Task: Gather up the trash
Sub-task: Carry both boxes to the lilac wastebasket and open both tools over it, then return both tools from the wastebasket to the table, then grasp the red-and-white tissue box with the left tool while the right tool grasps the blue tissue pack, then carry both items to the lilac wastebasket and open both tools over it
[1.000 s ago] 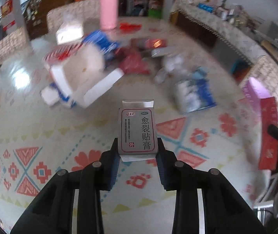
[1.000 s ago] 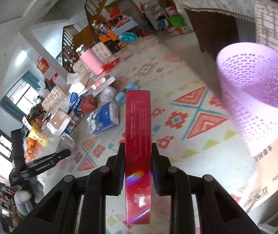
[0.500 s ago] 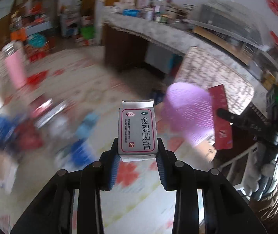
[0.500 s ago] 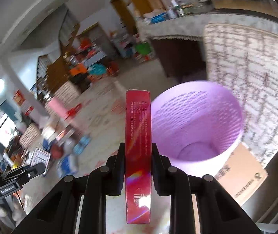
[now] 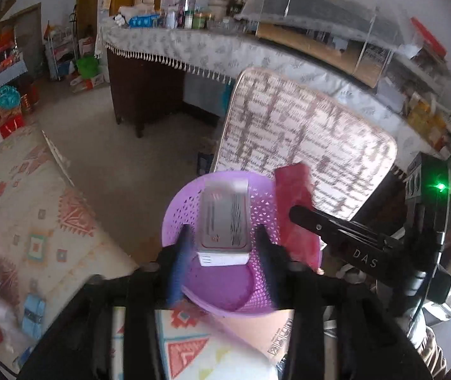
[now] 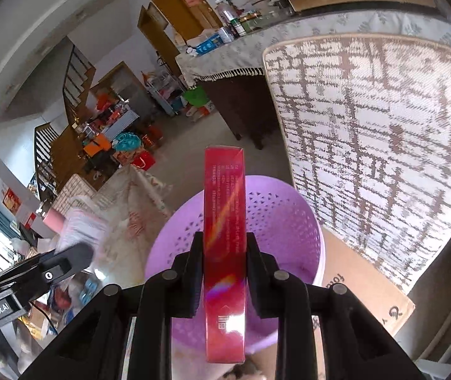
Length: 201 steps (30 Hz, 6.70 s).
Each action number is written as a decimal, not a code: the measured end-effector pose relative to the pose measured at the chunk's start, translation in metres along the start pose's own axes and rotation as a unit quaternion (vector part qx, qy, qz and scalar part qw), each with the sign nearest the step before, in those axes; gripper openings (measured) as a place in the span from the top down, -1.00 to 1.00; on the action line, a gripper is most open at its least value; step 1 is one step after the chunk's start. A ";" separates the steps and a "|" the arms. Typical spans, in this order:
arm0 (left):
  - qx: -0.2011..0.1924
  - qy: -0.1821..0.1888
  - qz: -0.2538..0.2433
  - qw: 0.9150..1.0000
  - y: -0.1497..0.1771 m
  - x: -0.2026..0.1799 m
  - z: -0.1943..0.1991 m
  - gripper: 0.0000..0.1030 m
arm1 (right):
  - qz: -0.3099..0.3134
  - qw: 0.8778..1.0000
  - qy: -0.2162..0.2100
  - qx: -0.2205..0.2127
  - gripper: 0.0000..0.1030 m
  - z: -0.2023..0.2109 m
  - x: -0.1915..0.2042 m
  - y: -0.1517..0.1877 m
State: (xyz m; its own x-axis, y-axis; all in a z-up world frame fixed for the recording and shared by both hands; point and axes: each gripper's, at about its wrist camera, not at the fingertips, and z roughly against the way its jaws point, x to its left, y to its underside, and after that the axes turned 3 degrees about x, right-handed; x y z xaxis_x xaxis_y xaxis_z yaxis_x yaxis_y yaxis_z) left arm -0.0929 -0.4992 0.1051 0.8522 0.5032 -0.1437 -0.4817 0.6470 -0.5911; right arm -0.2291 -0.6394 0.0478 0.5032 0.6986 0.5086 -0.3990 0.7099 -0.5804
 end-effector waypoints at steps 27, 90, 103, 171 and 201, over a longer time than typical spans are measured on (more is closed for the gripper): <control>0.085 -0.017 0.049 0.995 0.065 0.034 -0.017 -0.41 | -0.221 0.967 -0.026 0.121 0.12 -0.022 -0.090 0.056; -0.108 -0.246 0.330 0.905 0.347 0.253 0.313 -0.53 | 0.298 0.954 -0.002 0.038 -0.92 0.038 0.232 0.196; -0.091 -0.293 0.268 0.913 0.294 0.295 0.256 -0.53 | 0.282 0.957 0.000 0.061 -0.92 0.028 0.244 0.205; -0.102 -0.194 0.281 0.934 0.282 0.307 0.227 0.97 | 0.215 0.972 -0.031 0.091 -0.51 -0.004 0.258 0.172; -0.027 -0.036 0.068 0.997 0.062 0.069 0.058 0.97 | 0.048 0.999 0.008 -0.008 -0.51 0.057 0.041 0.047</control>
State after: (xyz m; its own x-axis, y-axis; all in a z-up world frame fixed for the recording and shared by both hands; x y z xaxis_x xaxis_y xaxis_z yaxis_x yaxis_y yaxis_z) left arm -0.0756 -0.3907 0.1045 0.7620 0.6250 -0.1698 -0.5786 0.5392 -0.6119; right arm -0.2706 -0.5722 0.0775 0.4757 0.7621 0.4392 -0.4339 0.6377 -0.6365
